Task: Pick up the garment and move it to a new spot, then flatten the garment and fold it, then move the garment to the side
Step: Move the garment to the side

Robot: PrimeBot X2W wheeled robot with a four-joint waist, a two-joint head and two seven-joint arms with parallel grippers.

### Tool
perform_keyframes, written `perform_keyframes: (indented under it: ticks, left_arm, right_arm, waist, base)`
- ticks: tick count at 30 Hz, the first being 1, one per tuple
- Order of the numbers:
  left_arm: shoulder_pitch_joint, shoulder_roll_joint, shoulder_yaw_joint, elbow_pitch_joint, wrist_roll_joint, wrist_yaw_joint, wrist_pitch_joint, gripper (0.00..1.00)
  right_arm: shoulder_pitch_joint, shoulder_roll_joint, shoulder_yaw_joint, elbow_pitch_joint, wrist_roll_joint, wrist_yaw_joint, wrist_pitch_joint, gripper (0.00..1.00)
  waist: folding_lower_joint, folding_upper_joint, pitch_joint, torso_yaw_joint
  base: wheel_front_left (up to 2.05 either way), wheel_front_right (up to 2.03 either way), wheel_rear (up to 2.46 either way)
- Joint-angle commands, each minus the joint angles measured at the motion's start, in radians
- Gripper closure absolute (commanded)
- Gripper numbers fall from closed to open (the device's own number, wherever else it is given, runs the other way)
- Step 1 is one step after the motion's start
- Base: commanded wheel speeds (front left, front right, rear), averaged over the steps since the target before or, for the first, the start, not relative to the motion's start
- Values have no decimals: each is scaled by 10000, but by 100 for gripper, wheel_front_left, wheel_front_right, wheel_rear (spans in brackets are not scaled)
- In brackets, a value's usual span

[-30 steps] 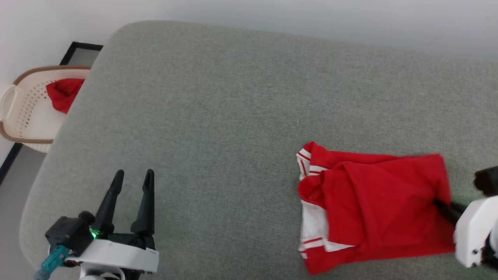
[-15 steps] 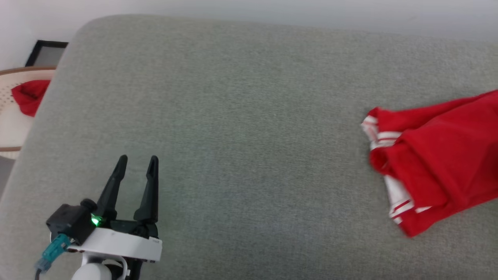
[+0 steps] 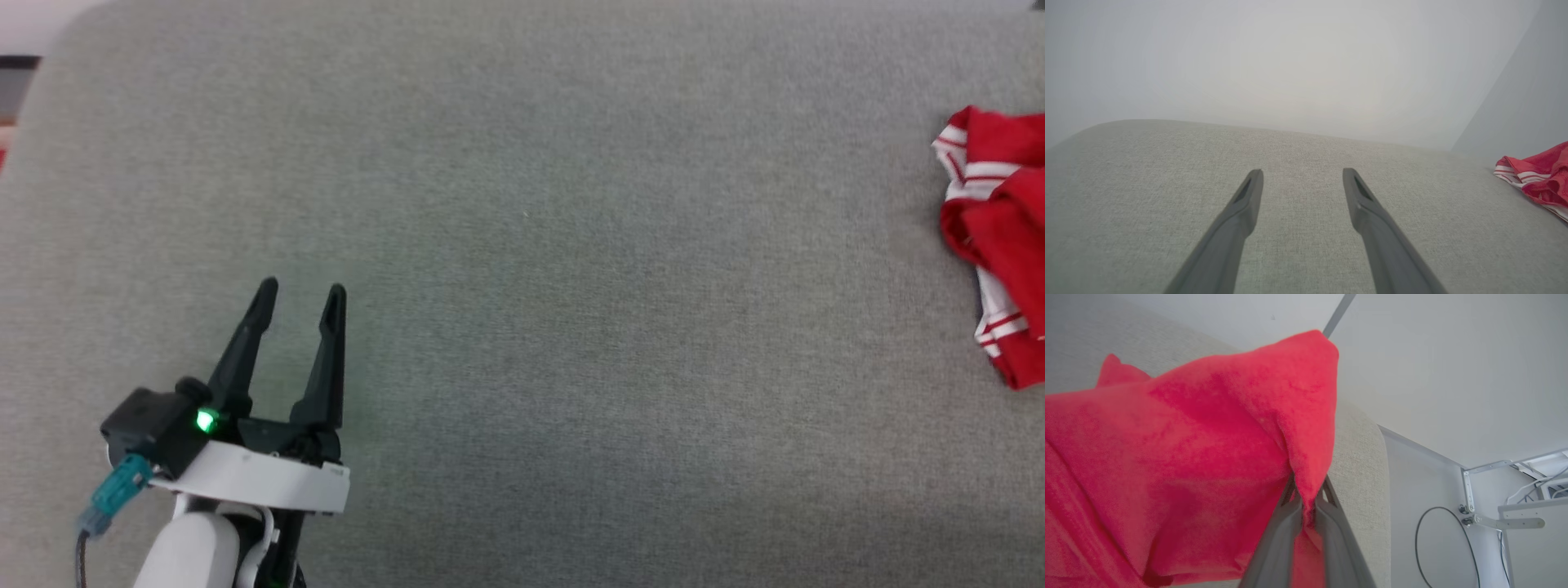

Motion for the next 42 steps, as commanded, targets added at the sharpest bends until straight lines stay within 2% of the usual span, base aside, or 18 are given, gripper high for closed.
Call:
perform_keyframes:
  ticks: [1,11,19,28,30,32,33,34,42]
  left_arm:
    - [-243,60,-31,-73,60,-26,-32,0]
    - [-1024,353,-305,-219,145,-26,-32,0]
    - [-1499,528,-560,-220,166,-27,-32,0]
    - [-1835,644,-765,-142,137,-27,-32,0]
    - [-1873,658,-792,-124,118,-27,-32,0]
    - [-1878,679,-805,-100,107,-27,-32,0]
    - [-1883,682,-795,-101,113,-27,-32,0]
    - [-1879,682,-789,-97,108,-27,-32,0]
    - [-1711,621,-709,10,79,-27,-32,0]
  right_arm:
    - [-264,-152,95,246,-104,-15,-211,100]
    - [-1312,-741,473,1539,-865,-17,-998,100]
    - [-2003,-916,728,2334,-1704,-15,-1396,100]
    - [-2700,-458,1019,3534,-2052,-15,-1938,99]
    - [-2873,-346,1146,3763,-2114,-15,-2080,65]
    - [-3022,-251,1277,4001,-2127,-15,-2218,45]
    - [-3094,-214,1322,4110,-2148,-15,-2294,18]
    - [-3170,-167,1376,4225,-2152,-15,-2370,0]
    - [-3803,125,1838,5151,-2174,-15,-2890,0]
  waist:
    - [0,-1,484,-347]
    - [0,-1,1572,-996]
    - [0,-1,2067,-1299]
    - [0,-1,2298,-1385]
    - [0,-1,2270,-1383]
    - [0,-1,2207,-1373]
    - [0,-1,2168,-1367]
    - [0,-1,2124,-1365]
    - [0,-1,1540,-1364]
  base:
    - [0,0,0]
    - [0,0,0]
    - [0,0,0]
    - [0,0,0]
    - [0,0,0]
    - [0,0,0]
    - [0,0,0]
    - [0,0,0]
    - [0,0,0]
